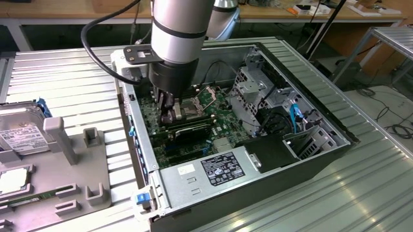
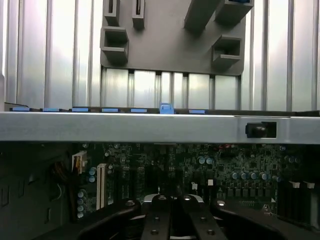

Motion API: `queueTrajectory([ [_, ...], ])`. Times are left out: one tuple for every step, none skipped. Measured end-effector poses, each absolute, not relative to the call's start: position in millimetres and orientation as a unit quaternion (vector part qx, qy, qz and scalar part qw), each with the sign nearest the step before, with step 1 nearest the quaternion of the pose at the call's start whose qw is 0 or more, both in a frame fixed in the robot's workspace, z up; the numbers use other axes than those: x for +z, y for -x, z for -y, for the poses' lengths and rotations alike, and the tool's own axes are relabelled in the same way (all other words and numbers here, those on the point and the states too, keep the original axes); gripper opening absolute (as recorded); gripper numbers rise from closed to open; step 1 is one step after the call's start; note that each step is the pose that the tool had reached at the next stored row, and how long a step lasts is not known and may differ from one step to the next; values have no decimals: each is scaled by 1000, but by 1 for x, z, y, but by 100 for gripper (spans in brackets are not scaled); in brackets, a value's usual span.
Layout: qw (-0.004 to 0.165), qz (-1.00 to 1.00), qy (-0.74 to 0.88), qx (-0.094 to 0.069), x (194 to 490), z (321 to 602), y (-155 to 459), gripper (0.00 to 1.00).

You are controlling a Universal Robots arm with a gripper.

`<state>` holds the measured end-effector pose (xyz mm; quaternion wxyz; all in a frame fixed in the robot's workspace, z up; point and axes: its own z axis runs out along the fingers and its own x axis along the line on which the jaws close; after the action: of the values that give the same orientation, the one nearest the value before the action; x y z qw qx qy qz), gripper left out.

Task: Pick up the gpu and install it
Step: 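Press down on the gpu until it lock into place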

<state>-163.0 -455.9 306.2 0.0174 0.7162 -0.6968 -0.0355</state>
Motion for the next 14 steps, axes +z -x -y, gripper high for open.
queueTrajectory([
  [17,697,-716,-35,306,456,161,11],
  [16,697,-716,-34,304,456,159,11],
  [16,697,-716,-34,303,456,156,11],
  [16,697,-716,-34,300,456,151,11],
  [16,697,-716,-34,299,456,148,11],
  [16,697,-716,-34,297,457,145,11],
  [16,697,-716,-34,295,457,140,11],
  [16,697,-716,-34,293,457,137,11],
  [16,697,-716,-34,291,457,132,11],
  [16,697,-716,-34,289,458,127,11],
  [16,697,-716,-34,286,458,121,11],
  [16,697,-716,-34,284,458,117,11],
  [16,697,-716,-34,282,458,113,11],
  [16,697,-716,-34,280,459,111,11],
])
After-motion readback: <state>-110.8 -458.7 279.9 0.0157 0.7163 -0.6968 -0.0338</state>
